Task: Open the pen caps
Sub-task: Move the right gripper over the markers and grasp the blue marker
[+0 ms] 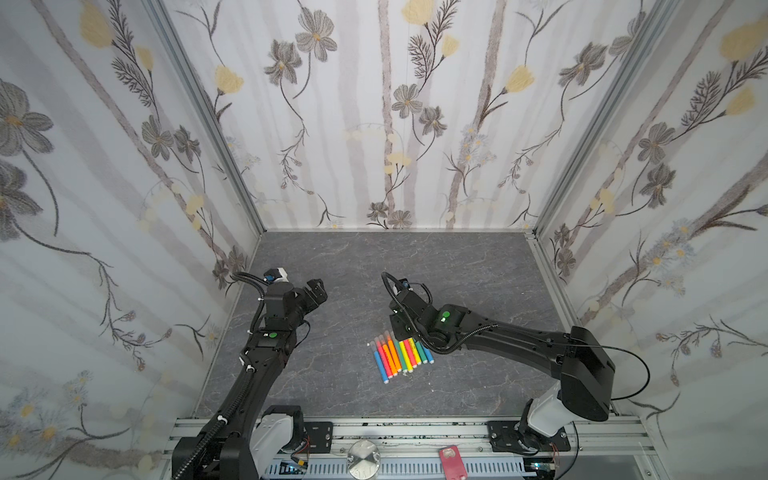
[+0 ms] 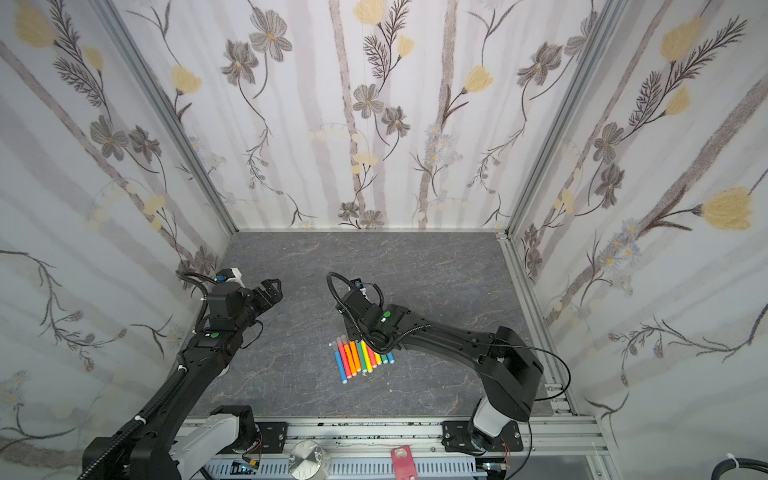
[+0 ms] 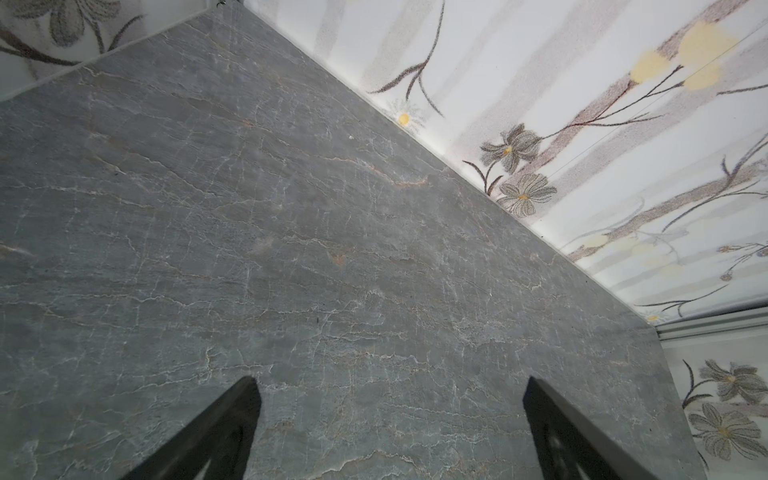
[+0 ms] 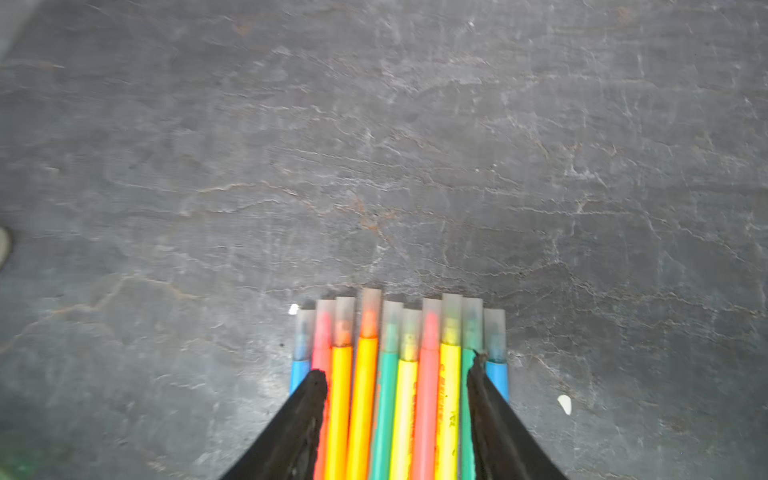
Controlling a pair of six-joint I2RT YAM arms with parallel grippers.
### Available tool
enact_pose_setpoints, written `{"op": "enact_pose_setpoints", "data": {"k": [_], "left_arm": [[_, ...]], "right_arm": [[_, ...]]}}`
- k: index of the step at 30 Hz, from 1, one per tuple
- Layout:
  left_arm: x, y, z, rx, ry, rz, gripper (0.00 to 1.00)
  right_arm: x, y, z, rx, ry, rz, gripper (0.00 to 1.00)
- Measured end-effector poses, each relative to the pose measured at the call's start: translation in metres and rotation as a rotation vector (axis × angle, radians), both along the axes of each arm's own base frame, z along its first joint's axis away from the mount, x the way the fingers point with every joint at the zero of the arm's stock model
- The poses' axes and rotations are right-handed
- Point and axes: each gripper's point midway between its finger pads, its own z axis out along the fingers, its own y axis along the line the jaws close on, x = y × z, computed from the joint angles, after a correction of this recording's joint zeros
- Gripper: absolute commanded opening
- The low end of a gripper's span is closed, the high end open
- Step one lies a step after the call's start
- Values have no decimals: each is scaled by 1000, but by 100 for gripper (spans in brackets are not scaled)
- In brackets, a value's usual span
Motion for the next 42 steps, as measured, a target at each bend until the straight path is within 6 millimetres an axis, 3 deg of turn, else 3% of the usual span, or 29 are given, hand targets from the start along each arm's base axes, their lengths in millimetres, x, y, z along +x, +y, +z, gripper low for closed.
{"op": "enact_pose_setpoints", "data": {"k": [8, 17, 28, 42], "left_arm": [[0, -2, -5, 7, 18, -16, 100], [2, -5, -19, 6, 58, -37, 100], [5, -8, -23, -4, 72, -47, 100], [5, -10, -24, -7, 73, -56, 100]], "right_arm": [[16, -41, -24, -61, 37, -82, 49], [-3, -68, -66, -133, 134, -73, 45], [-18, -77, -88, -145, 192, -56, 40], [-21, -73, -102, -126, 222, -43, 38]]}}
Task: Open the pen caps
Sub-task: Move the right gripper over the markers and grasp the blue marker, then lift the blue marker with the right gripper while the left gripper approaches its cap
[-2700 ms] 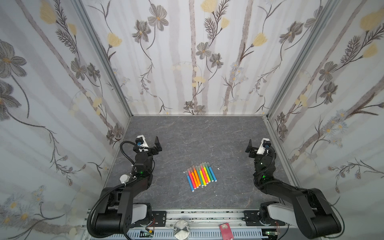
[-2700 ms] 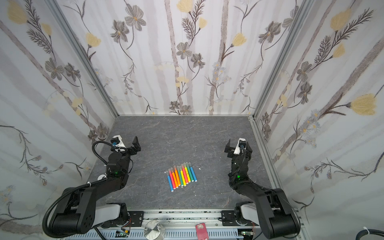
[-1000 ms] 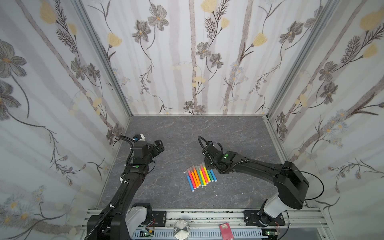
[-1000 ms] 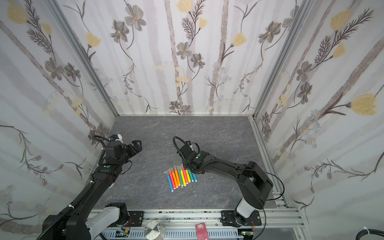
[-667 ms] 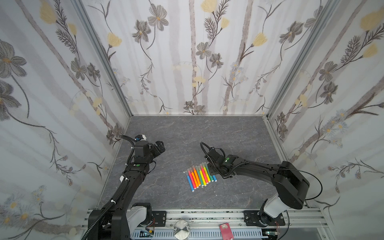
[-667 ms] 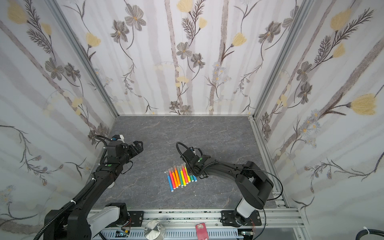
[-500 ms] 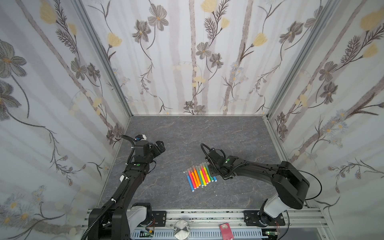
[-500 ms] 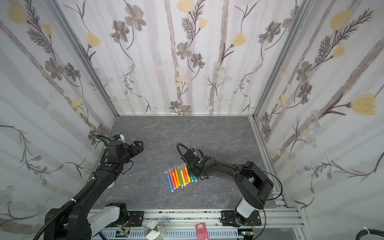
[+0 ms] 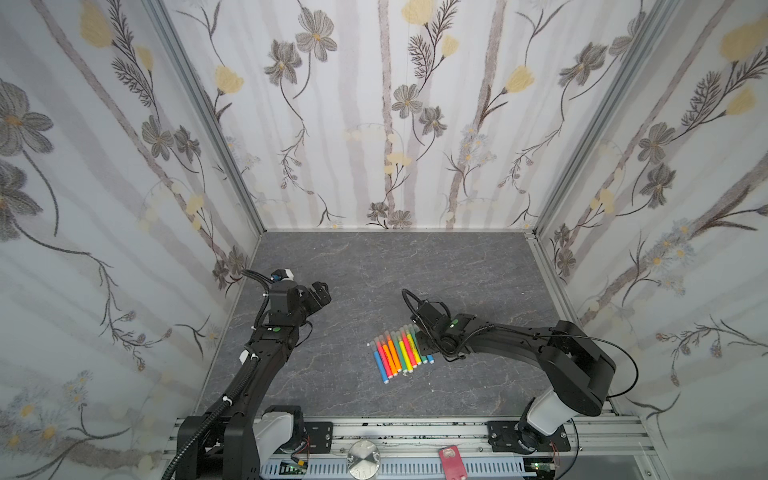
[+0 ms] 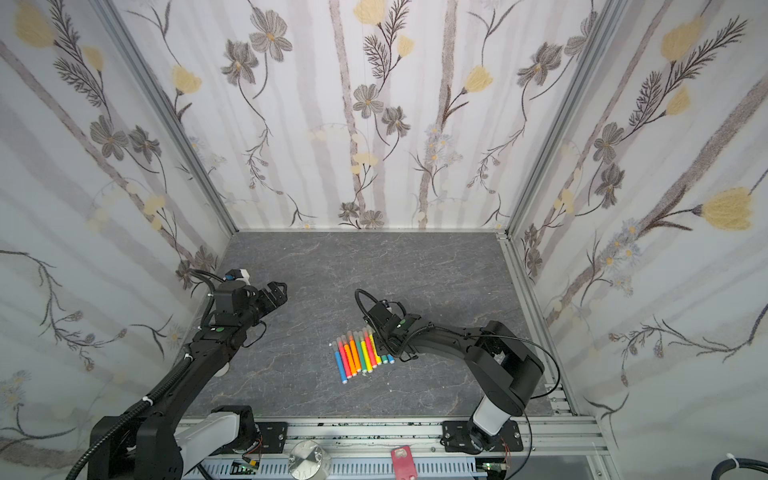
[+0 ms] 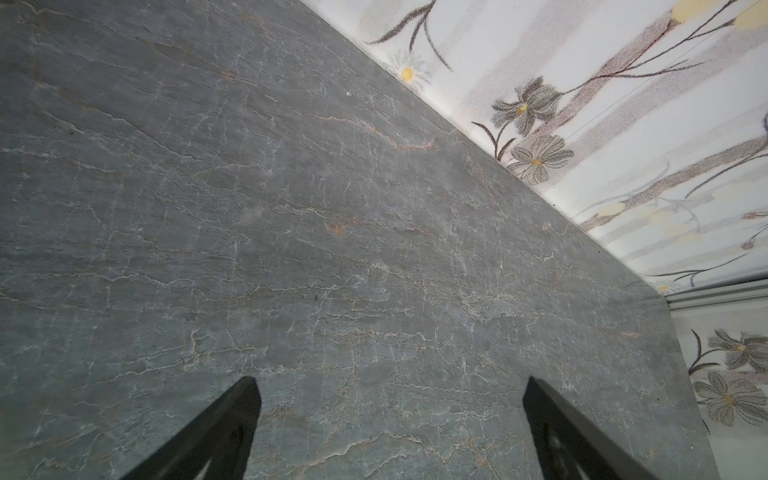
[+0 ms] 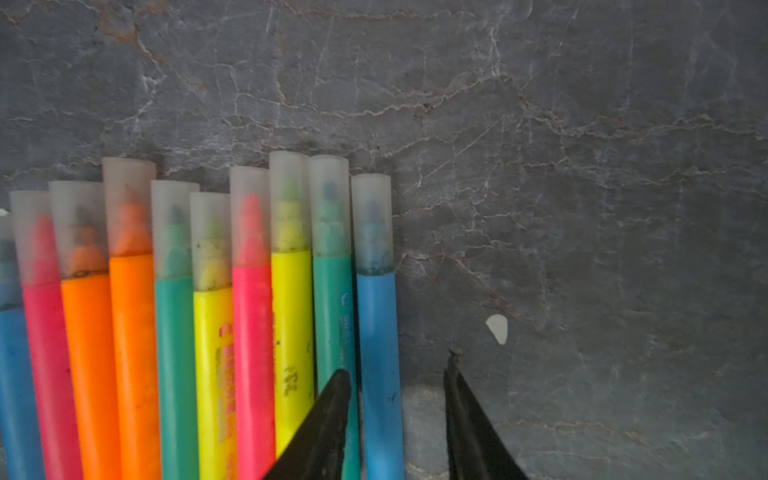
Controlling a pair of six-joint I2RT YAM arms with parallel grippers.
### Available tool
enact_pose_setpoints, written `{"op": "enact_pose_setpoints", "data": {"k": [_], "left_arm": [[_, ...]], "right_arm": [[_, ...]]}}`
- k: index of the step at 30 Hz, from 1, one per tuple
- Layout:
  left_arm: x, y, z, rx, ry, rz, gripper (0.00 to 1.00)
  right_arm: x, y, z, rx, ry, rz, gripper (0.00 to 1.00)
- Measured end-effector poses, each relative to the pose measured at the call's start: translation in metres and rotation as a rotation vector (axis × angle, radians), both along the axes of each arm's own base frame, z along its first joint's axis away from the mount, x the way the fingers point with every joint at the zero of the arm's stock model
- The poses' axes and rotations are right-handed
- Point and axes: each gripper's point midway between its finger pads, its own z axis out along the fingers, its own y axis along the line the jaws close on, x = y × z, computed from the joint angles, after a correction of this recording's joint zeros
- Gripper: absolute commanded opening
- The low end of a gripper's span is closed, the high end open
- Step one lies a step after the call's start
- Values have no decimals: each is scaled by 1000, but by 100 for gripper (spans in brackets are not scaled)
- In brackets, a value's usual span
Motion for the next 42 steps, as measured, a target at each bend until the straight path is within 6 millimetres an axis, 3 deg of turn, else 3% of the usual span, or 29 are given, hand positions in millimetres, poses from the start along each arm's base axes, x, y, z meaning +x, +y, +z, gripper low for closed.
{"op": "enact_pose_setpoints", "data": {"k": [10, 16, 19, 29, 31, 36, 42], "left_arm": [[1, -4, -7, -8, 21, -21, 100], [4, -22, -17, -57, 60, -112, 100], [4, -34, -18, -90, 68, -162, 100], [15, -105, 25, -118, 17, -372, 99], [15, -120, 28, -118, 20, -410, 97], [6, -153, 17, -148, 76, -502, 96], [-16, -217, 20, -218, 105, -686, 92]], "right_arm": [[-4, -5, -14, -25, 24, 0, 36], [-3, -4, -19, -19, 15, 0, 30], [-1, -2, -19, -4, 2, 0, 25], [0, -11, -13, 44, 16, -6, 10], [2, -18, -3, 63, 16, -12, 10], [25, -26, 44, 174, -84, -32, 9], [37, -19, 88, 294, -186, 6, 8]]}}
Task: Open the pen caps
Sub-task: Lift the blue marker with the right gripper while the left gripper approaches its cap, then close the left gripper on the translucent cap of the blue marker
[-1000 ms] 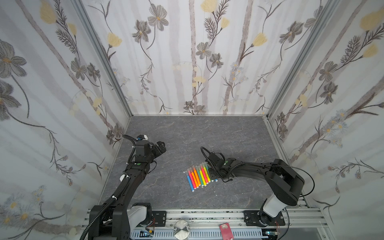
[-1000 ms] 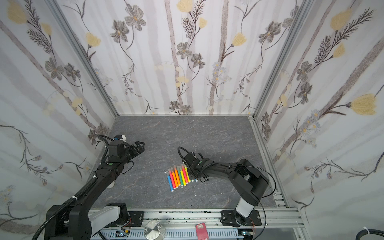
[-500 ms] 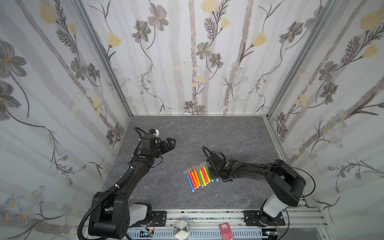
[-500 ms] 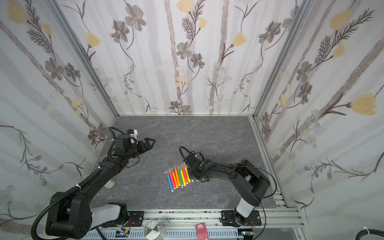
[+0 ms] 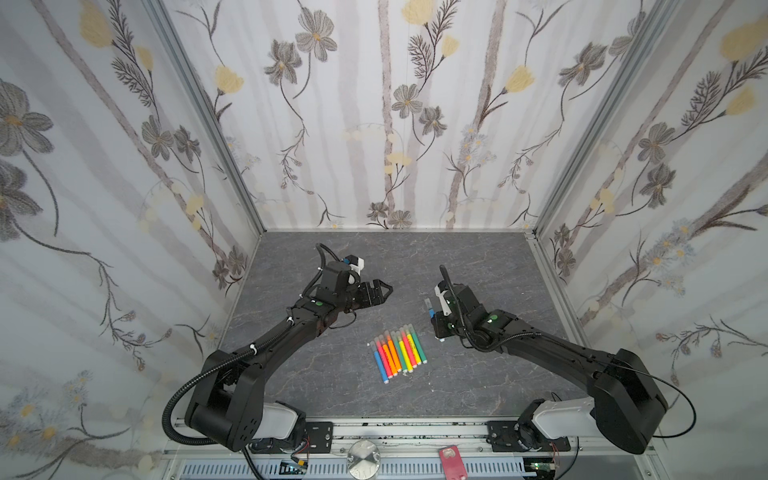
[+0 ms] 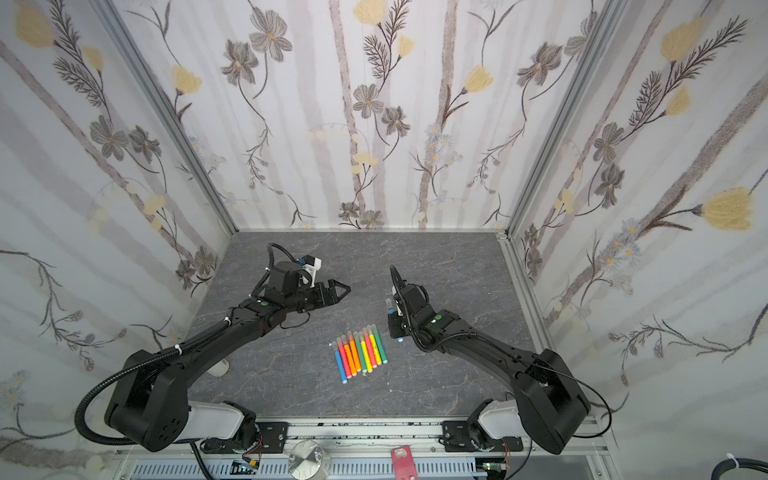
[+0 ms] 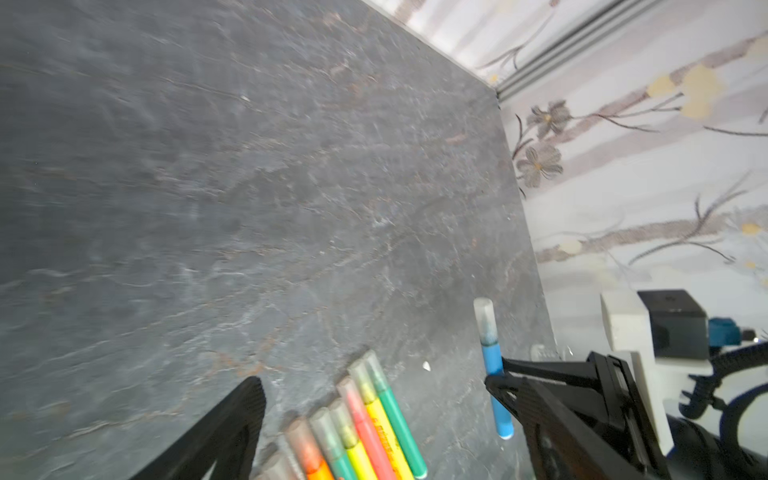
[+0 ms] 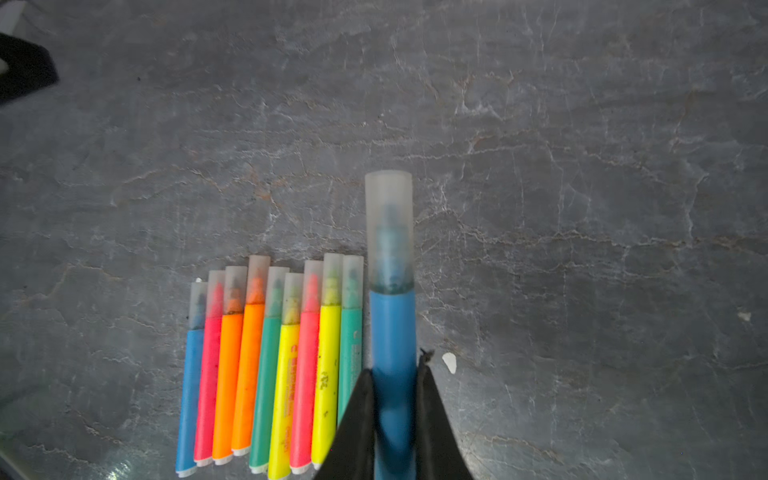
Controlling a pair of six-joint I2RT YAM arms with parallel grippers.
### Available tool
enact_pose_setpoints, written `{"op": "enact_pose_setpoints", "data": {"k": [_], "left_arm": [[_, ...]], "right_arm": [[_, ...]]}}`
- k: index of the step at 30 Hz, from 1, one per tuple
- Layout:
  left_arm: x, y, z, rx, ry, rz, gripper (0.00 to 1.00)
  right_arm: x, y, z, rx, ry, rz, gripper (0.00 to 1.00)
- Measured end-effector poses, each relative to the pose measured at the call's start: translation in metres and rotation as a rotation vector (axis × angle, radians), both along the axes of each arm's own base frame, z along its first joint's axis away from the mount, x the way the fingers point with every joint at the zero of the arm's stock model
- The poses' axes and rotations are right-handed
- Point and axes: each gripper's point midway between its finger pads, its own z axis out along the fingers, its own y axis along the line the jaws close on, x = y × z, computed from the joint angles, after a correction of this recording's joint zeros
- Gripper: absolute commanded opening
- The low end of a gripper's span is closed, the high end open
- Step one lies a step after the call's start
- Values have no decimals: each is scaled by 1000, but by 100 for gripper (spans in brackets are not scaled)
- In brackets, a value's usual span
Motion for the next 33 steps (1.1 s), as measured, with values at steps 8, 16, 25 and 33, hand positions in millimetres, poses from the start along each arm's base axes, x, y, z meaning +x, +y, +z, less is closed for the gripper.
{"op": "enact_pose_setpoints", "data": {"k": [8, 16, 25, 33], "left_arm": [[-10, -56, 13, -71, -23, -137, 71], [-11, -79, -10, -59, 33, -171, 58], [2, -92, -9, -82, 24, -165, 42], [6, -99, -7, -109, 30, -164, 34]], "right_arm": [[6, 14, 16, 75, -45, 43, 8], [8, 25, 26, 136, -66, 68, 8], [9, 31, 25, 158, -61, 79, 9], [10, 33, 28, 167, -67, 83, 8]]}}
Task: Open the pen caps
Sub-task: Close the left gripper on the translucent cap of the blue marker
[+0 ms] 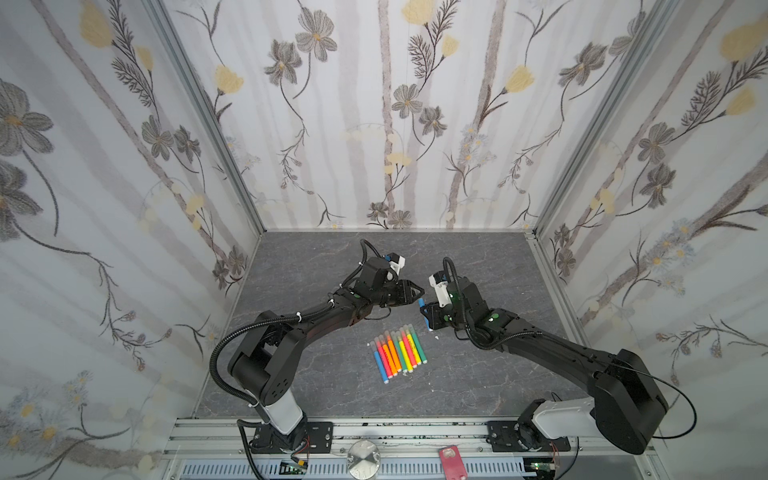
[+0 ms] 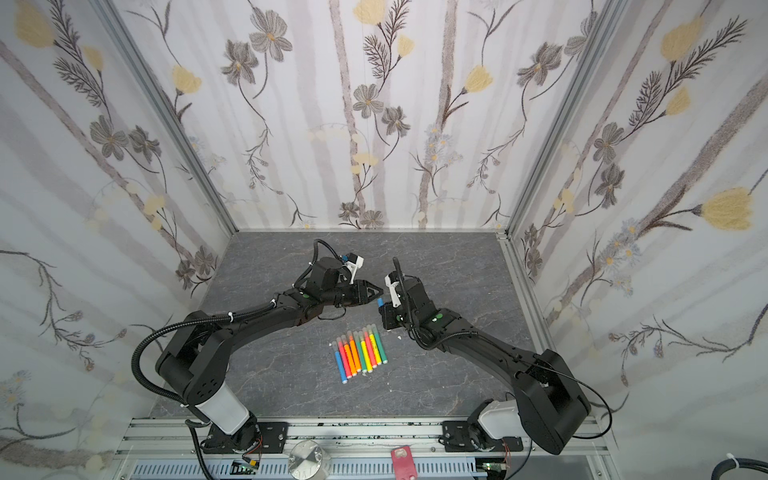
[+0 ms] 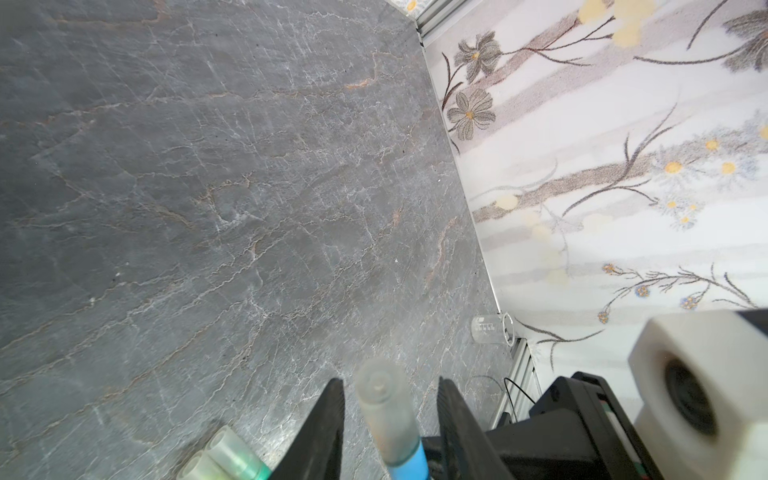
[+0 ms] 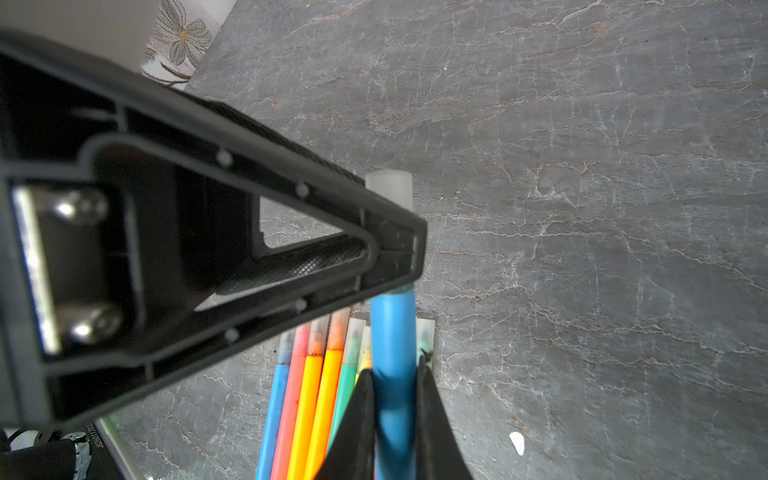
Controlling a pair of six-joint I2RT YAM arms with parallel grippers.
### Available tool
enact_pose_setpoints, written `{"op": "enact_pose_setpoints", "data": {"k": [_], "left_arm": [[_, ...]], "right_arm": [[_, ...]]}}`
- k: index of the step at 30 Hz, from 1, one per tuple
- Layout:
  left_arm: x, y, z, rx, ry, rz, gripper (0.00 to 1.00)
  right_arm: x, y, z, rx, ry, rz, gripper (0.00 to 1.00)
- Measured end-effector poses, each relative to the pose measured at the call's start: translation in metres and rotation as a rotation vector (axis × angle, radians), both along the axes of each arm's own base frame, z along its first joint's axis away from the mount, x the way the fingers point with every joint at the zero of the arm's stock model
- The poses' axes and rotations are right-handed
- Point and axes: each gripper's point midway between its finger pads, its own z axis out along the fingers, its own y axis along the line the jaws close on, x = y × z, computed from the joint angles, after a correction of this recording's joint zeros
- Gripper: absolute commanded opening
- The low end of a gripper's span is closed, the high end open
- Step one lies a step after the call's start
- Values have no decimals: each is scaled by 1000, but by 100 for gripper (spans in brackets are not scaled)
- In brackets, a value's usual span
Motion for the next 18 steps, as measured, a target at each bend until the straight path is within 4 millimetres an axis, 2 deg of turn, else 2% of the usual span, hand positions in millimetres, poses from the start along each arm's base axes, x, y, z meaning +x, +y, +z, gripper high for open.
{"op": "enact_pose_setpoints", "data": {"k": [5, 13, 18], "left_arm": [[2, -2, 4, -18, 2, 8, 29], [2, -4, 4, -31, 7, 4, 29], [1, -5, 4, -38, 21, 4, 21]], "right_arm": [[1, 1, -1, 1, -1, 0, 8], [4, 3, 4, 25, -16, -7, 8], [6, 5, 7, 39, -24, -12, 8]]}}
